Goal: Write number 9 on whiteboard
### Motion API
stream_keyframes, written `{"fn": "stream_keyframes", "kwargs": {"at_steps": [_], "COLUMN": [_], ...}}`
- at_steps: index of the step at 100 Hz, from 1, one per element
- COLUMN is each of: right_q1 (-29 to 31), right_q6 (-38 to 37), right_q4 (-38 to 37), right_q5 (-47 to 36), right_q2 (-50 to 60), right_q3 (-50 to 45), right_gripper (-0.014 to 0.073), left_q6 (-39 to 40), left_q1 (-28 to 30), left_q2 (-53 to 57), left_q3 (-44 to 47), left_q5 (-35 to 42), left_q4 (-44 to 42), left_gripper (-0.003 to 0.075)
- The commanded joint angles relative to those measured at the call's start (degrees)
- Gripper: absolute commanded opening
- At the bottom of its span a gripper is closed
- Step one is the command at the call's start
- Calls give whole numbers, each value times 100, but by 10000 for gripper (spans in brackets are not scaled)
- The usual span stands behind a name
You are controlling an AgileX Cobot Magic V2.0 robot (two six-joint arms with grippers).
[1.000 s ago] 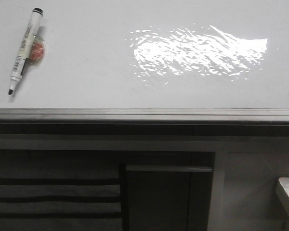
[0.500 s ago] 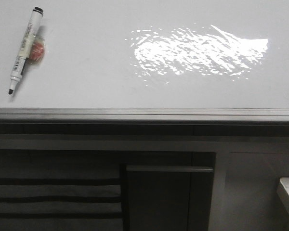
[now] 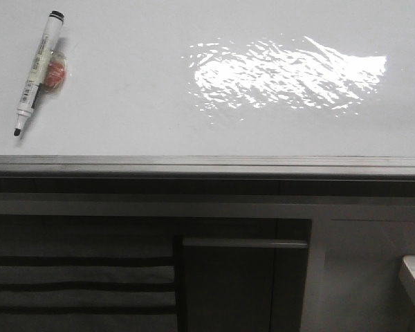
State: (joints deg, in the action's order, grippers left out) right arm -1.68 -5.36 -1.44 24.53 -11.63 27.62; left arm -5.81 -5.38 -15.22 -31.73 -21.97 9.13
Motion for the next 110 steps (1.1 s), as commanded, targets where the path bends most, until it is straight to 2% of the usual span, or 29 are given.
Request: {"fn": "stream_keyframes", "kwargs": {"at_steps": [1, 14, 101, 110], "right_q1": [-19, -19, -19, -19], "right_q6": [105, 105, 105, 105], "right_q4": [5, 5, -72, -97], "right_q5": [19, 379, 301, 298], "right_q2": [-483, -899, -1068, -1068], "right_q3": [436, 646, 646, 646], "right_gripper": [-72, -72, -72, -50], "left_q6": [25, 8, 8, 241], "left_q1": [14, 14, 14, 14], "left_q2": [-489, -833, -988, -1013], "left_q3": [-437, -532, -494, -462], "left_q5": [-6, -28, -92, 15], "left_q4": [17, -60, -169, -169], "left_gripper": [-20, -20, -20, -6]}}
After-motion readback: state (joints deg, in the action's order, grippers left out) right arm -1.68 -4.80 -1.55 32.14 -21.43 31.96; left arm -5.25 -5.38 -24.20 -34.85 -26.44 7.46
